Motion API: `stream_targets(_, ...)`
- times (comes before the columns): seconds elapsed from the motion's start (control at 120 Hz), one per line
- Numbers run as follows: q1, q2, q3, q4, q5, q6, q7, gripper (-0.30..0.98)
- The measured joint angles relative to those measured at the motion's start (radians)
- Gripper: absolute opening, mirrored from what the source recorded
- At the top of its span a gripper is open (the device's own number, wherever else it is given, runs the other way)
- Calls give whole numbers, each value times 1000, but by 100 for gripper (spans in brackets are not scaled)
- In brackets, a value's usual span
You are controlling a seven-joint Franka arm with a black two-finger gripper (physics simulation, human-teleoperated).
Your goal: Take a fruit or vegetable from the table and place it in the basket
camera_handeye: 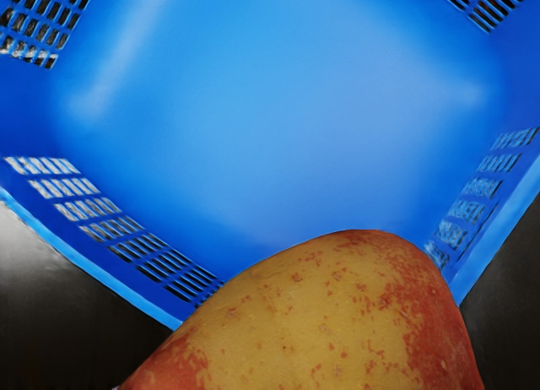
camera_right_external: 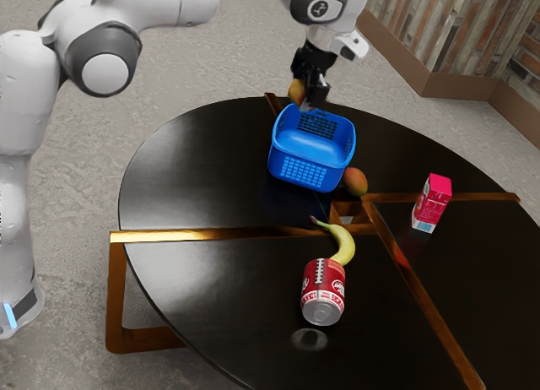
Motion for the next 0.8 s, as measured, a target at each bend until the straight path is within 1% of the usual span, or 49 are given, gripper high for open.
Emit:
stream_targets(0.133, 34, 62, 9, 14, -25, 29, 40, 37)
stream_targets(0.225, 39, 171, 9, 123, -47, 47, 64, 36)
stream_targets(0.292, 47, 227, 8, 181, -61, 56, 81, 36)
stream_targets(0.517, 76, 306, 2, 257, -92, 75, 130, 36)
stream_targets(0.567, 79, 310, 2, 261, -108, 78, 139, 46)
stream_targets(0.633, 83, 313, 3, 262, -126, 80, 151, 55)
stream_targets(0.708, 84, 312, 4, 263, -139, 82, 162, 60)
stream_targets(0.8, 88, 305, 6, 261, -162, 79, 174, 64)
